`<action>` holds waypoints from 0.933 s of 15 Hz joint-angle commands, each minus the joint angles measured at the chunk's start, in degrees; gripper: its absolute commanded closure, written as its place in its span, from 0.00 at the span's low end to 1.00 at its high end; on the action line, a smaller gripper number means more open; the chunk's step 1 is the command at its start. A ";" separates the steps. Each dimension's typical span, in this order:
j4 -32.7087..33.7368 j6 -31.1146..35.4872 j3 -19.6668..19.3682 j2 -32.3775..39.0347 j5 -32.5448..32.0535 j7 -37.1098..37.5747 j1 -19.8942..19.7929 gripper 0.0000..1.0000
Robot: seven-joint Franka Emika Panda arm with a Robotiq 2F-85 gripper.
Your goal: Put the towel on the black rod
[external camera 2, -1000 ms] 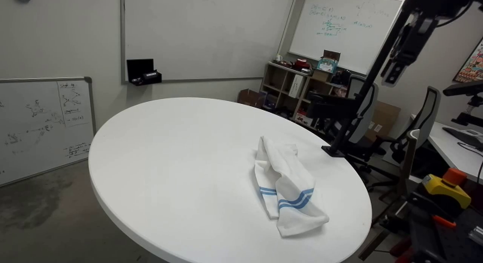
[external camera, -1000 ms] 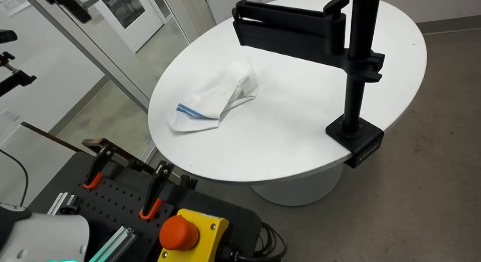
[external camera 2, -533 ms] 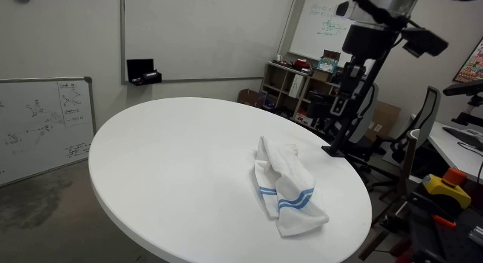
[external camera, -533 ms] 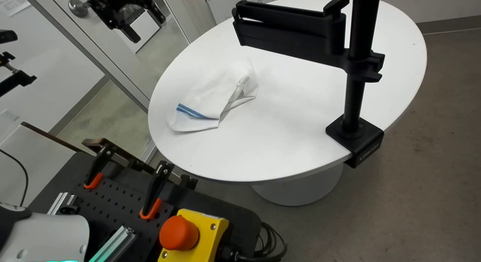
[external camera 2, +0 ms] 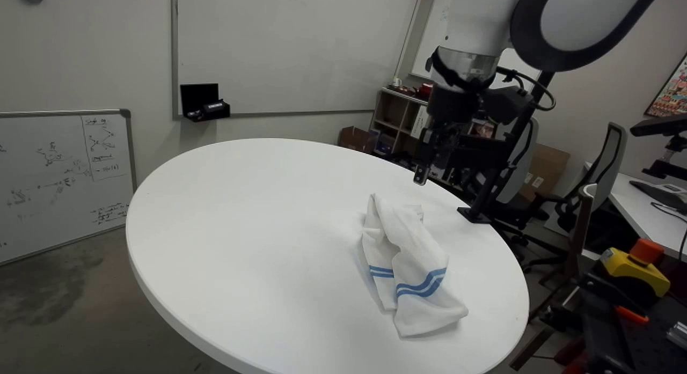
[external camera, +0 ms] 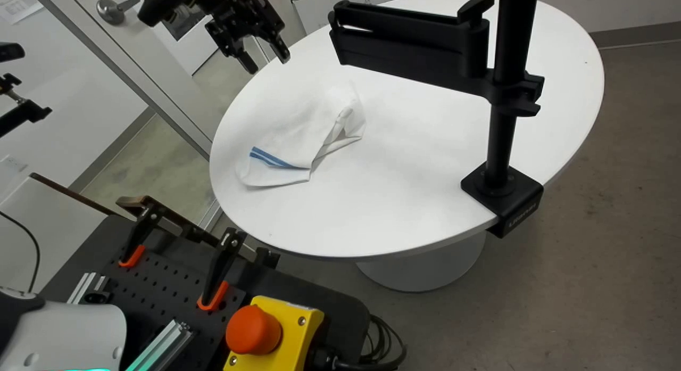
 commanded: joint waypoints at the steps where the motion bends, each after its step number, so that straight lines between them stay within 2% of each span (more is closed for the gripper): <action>1: 5.46 -1.44 -2.56 5.45 1.21 3.24 3.04 0.00; 2: 2.36 -0.09 -2.76 2.90 1.21 0.92 2.78 0.00; 8: 3.90 -0.24 -3.17 5.18 1.72 1.09 3.60 0.00; 14: 2.70 5.84 -4.15 6.04 -1.88 3.53 6.87 0.00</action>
